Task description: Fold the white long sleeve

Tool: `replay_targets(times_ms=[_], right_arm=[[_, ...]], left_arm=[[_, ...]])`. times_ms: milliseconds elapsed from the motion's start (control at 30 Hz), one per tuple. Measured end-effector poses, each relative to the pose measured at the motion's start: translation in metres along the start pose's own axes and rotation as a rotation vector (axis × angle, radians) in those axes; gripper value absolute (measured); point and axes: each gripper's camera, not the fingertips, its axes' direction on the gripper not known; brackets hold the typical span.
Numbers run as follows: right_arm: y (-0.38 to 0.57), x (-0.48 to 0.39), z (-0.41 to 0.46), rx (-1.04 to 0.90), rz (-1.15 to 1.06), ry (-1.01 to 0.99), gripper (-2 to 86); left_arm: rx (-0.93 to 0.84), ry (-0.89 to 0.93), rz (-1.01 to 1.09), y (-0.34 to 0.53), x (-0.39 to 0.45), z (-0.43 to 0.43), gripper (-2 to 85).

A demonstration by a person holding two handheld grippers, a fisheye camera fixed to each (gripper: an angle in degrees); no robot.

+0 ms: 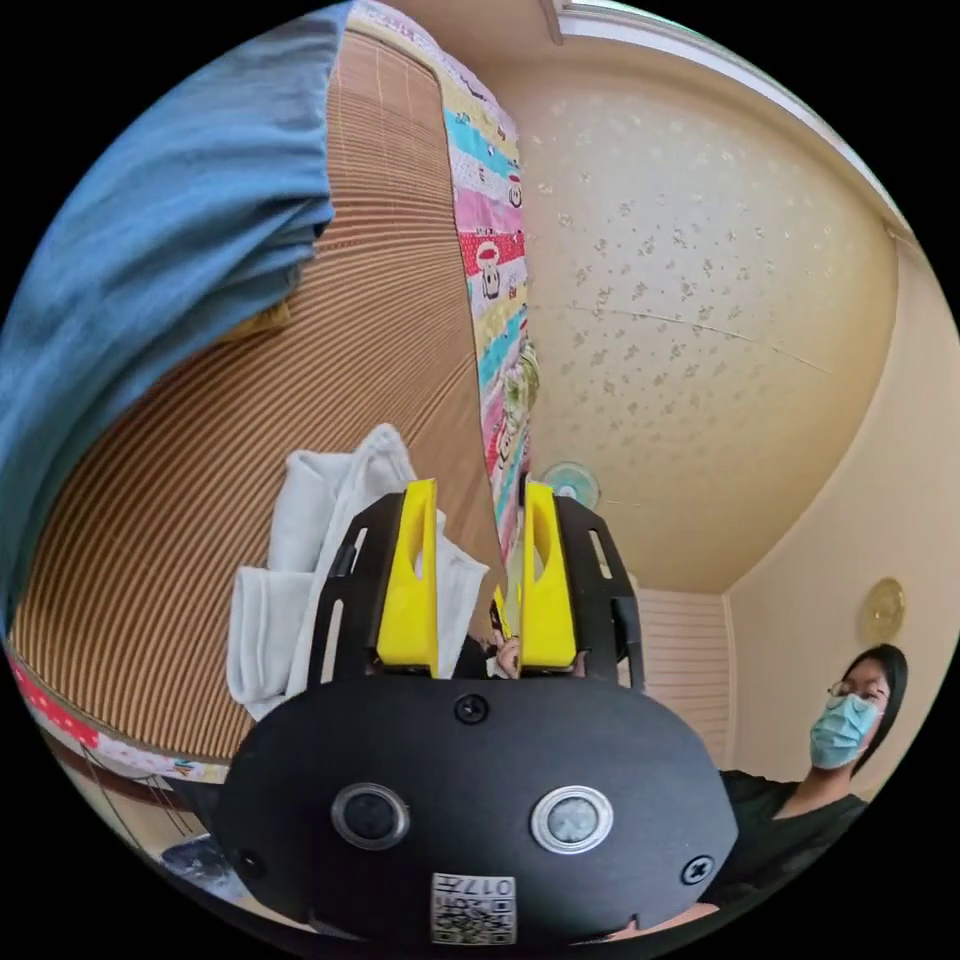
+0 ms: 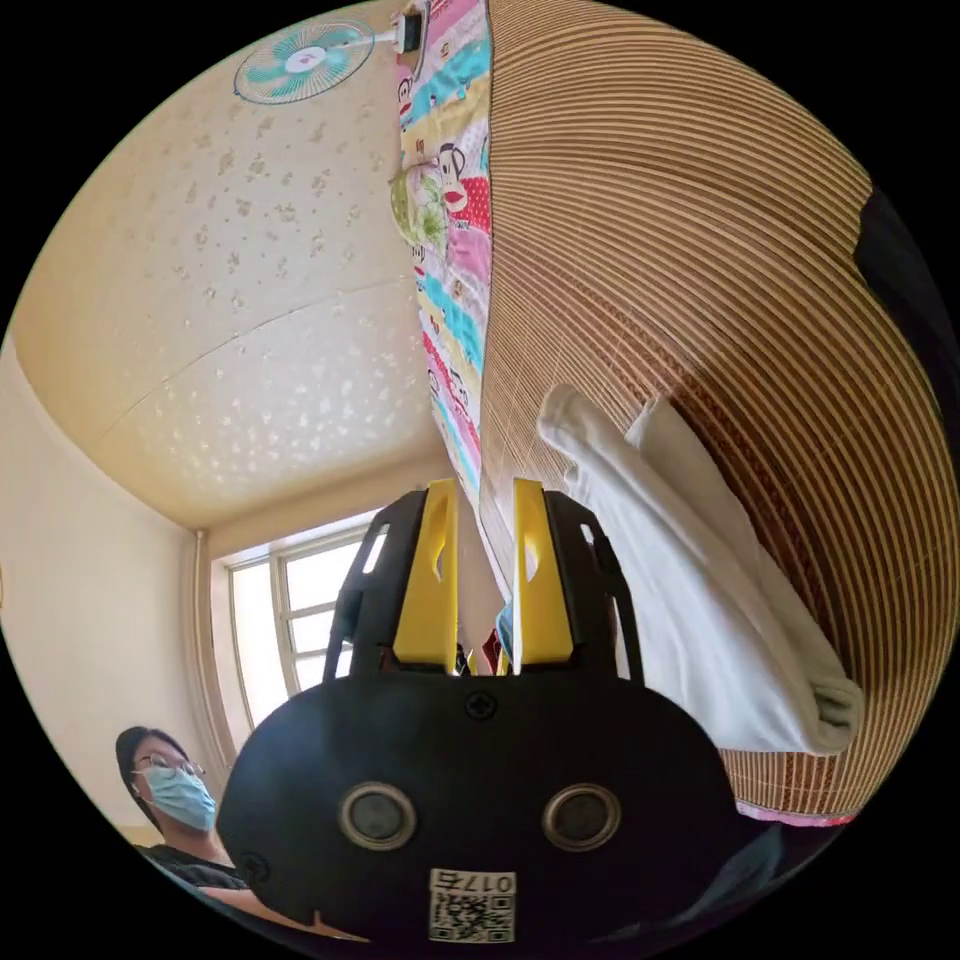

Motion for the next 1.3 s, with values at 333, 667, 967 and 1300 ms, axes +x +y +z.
replay_targets(times_ms=[333,667,967,1300], right_arm=[[0.096,-0.037,0.092,-0.444,-0.53,0.791,8.1],[0.113,0.006,0.144,-0.489,-0.662,1.201,2.4],[0.081,-0.003,0.076,-0.456,-0.461,0.947,0.9],[0.05,0.011,-0.124,-0.198,-0.339,0.797,8.6]], left_arm=[[-0.202,-0.434,-0.11,0.142,-0.109,0.041,19.6],[-0.036,-0.268,-0.207,0.162,-0.149,0.097,7.3],[-0.564,-0.405,0.891,0.338,0.135,0.339,7.3],[-0.782,-0.266,0.809,0.481,0.105,0.435,9.6]])
